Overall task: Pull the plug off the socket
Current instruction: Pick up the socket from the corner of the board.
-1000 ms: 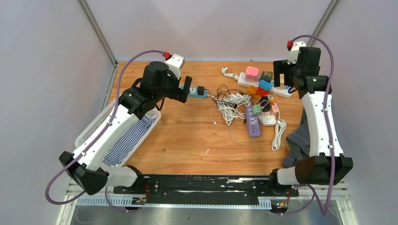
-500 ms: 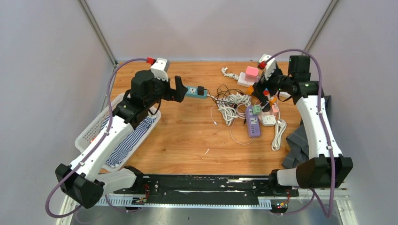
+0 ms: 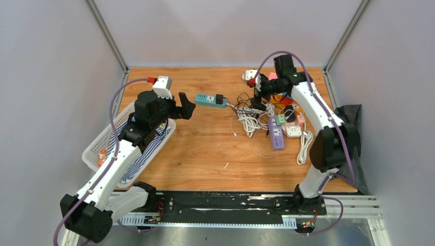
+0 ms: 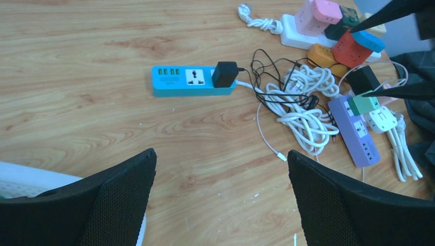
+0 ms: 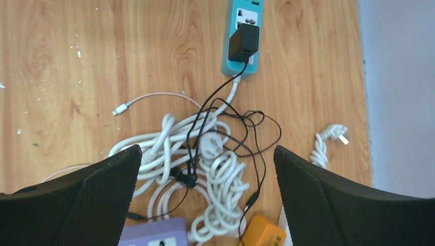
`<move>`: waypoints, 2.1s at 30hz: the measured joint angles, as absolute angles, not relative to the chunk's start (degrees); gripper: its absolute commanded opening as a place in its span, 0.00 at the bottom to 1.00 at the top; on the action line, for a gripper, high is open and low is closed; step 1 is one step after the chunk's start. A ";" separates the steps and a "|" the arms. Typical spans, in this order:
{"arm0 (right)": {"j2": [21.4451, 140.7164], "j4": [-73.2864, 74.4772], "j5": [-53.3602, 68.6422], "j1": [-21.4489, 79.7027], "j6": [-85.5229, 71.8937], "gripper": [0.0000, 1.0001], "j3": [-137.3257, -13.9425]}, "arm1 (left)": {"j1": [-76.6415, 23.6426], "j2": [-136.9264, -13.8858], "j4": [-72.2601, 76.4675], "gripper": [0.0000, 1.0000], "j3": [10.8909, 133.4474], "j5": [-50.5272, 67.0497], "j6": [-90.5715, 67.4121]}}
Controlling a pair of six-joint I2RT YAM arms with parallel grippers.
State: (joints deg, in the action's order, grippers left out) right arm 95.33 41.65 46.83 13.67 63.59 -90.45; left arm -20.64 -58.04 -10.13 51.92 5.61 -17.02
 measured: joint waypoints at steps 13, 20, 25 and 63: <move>123.92 43.81 44.66 19.38 64.55 1.00 -115.57 | -18.28 -49.76 -10.39 1.00 45.52 1.39 -19.00; 136.90 44.25 43.22 21.23 64.23 0.99 -126.37 | -18.06 -50.13 -10.28 1.00 45.30 -1.85 -21.71; 139.48 43.22 41.30 24.40 60.93 0.98 -126.50 | -18.06 -50.46 -9.10 1.00 44.95 -3.51 -23.86; 138.37 31.79 46.35 26.11 46.11 0.02 -123.44 | -17.80 -48.31 -7.84 1.00 44.97 -4.67 -26.57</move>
State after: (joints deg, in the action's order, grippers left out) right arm 138.37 31.79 46.35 26.11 46.11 -123.44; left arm -17.80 -48.31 -7.84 44.97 -4.67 -26.57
